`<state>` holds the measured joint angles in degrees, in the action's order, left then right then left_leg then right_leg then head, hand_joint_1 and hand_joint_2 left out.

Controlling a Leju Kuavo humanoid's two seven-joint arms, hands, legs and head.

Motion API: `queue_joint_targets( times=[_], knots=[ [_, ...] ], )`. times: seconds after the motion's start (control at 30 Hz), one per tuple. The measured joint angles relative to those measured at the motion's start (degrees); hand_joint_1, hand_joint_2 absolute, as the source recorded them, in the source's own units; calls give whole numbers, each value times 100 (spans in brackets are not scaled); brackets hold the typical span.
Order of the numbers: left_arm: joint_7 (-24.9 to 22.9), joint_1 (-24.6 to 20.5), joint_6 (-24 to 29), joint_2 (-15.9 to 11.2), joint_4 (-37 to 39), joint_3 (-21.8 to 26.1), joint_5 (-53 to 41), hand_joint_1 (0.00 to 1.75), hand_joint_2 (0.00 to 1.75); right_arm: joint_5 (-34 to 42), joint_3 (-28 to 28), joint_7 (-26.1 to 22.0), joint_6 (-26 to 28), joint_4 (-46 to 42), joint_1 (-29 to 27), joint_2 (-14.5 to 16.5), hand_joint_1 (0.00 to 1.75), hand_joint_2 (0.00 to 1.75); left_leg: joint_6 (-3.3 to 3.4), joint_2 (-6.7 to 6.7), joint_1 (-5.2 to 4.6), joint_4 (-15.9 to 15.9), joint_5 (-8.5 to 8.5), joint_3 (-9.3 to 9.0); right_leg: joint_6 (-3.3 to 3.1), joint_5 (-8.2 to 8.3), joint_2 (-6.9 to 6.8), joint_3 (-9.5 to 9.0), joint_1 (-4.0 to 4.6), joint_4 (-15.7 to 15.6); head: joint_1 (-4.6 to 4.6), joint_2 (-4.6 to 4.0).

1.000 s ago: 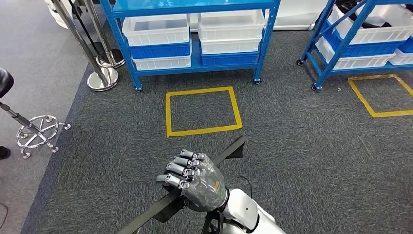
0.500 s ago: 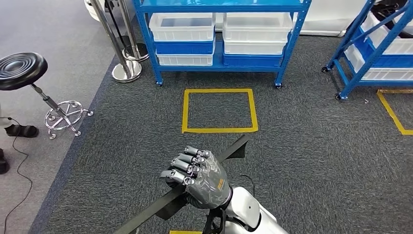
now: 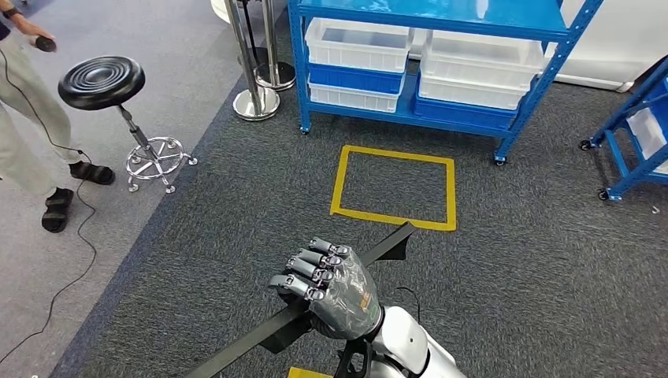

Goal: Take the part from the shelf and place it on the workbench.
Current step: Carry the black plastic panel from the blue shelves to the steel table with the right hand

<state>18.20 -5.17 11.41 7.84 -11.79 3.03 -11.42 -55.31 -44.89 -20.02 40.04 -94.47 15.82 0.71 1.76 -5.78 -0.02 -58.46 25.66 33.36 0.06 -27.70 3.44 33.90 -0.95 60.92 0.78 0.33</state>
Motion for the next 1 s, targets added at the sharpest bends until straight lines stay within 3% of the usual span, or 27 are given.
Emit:
queue_joint_targets(
  times=[0.03, 0.1, 0.17, 0.23, 0.3, 0.33, 0.37, 0.43, 0.5, 0.53, 0.6, 0.63, 0.7, 0.77, 0.8, 0.83, 0.87, 0.9, 0.93, 1.0],
  knots=[
    [3, 13, -3, 8, 1, 4, 4, 0, 175, -24, 13, 9, 0, -17, -10, -11, 175, 175, -32, -49, 6, -17, 3, 29, -15, -21, 28, -21, 6, -58, 0, 0],
    [12, 60, -8, 14, 3, 19, 10, 0, 175, -64, 47, 22, 0, -59, -25, -25, 175, 175, -97, -119, 30, -16, -2, 67, -63, 3, -76, -32, 8, -99, 0, 0],
    [21, 98, -10, 16, 4, 35, 15, 0, 175, -78, 81, 28, -1, -98, -30, -29, 175, 175, -163, 58, 21, -186, 109, 154, -131, 27, -204, -70, -16, -161, 1, 0],
    [28, 94, -12, 19, 5, 44, 16, 0, 175, -84, 103, 32, -2, -122, -44, -40, 175, 175, -230, 371, 27, -771, 414, 436, -172, 25, -355, -94, -19, -192, 2, 0],
    [33, 93, -14, 20, 5, 47, 17, 0, 175, -88, 115, 32, -2, -131, -71, -58, 175, 175, -286, 509, 68, -1435, 661, 774, -183, 7, -519, -97, -10, -189, 3, 0],
    [33, 102, -15, 20, 5, 48, 17, 0, 175, -91, 116, 32, -2, -132, -83, -65, 175, 175, -304, 536, 88, -1543, 648, 832, -179, -4, -596, -101, -10, -187, 3, 0],
    [33, 112, -15, 20, 5, 49, 17, 0, 175, -91, 117, 32, -2, -134, -90, -68, 175, 175, -313, 565, 103, -1421, 527, 772, -170, -16, -669, -110, -11, -184, 3, 0],
    [33, 116, -16, 19, 5, 50, 16, 0, 175, -91, 119, 32, -2, -144, -92, -69, 175, 175, -296, 756, 102, -650, 155, 375, -136, -46, -798, -151, -11, -184, 3, 0],
    [34, 96, -21, 19, 5, 51, 14, 0, 175, -98, 126, 34, -2, -159, -90, -71, 175, 175, -225, 953, 50, -54, -30, 75, -86, -71, -910, -184, 8, -187, 3, 0],
    [34, 92, -24, 19, 5, 51, 13, 0, 175, -108, 132, 36, -2, -168, -90, -72, 175, 175, -188, 985, 21, 33, -26, 44, -58, -78, -961, -194, 16, -192, 3, 0],
    [31, 103, -27, 17, 5, 56, 9, 0, 175, -155, 149, 48, -2, -190, -90, -74, 175, 175, -114, 852, 6, 62, -45, 49, 9, -84, -1069, -227, 26, -227, 3, 0],
    [28, 115, -28, 19, 6, 60, 7, 0, 175, -192, 162, 59, -2, -205, -92, -77, 175, 175, -81, 784, 17, 108, -68, 26, 44, -111, -1041, -252, 20, -219, 1, 0],
    [18, 116, -36, 23, 7, 67, 2, 0, 175, -254, 208, 82, 2, -254, -100, -90, 175, 175, -9, 651, 49, 202, -121, -33, 82, -321, -771, -156, 10, 76, -1, 0],
    [15, 100, -52, 27, 7, 75, 1, 0, 175, -295, 274, 94, 5, -287, -139, -122, 175, 175, 37, 516, 54, 219, -138, -32, 78, -672, -455, 189, 3, 785, 0, 0],
    [18, 95, -61, 28, 7, 80, 1, 0, 175, -322, 309, 95, 5, -296, -175, -142, 175, 175, 50, 436, 47, 208, -137, -24, 77, -785, -398, 371, 7, 1112, 1, 0],
    [20, 97, -72, 29, 7, 85, 0, 0, 175, -353, 345, 95, 4, -307, -212, -159, 175, 175, 56, 353, 39, 193, -131, -20, 75, -794, -372, 481, 11, 1284, 1, 0],
    [22, 100, -80, 29, 7, 90, -2, 0, 175, -384, 379, 93, 4, -325, -248, -170, 175, 175, 55, 270, 34, 173, -123, -19, 70, -687, -358, 493, 12, 1249, 1, 0],
    [22, 102, -86, 30, 7, 92, -7, 0, 175, -405, 416, 88, 4, -355, -282, -175, 175, 175, 49, 184, 32, 145, -110, -19, 61, -485, -334, 402, 11, 1008, 1, 0],
    [25, 101, -92, 32, 7, 94, -11, 0, 175, -428, 461, 73, 4, -396, -317, -179, 175, 175, 36, 103, 34, 111, -92, -14, 46, -261, -248, 245, 5, 630, 0, 0],
    [36, 86, -107, 38, 7, 96, -22, 0, 175, -474, 567, 28, 4, -487, -417, -184, 175, 175, -9, -44, 24, 29, -53, 22, 26, -9, -45, -15, -8, 25, 1, 0]
  ],
)
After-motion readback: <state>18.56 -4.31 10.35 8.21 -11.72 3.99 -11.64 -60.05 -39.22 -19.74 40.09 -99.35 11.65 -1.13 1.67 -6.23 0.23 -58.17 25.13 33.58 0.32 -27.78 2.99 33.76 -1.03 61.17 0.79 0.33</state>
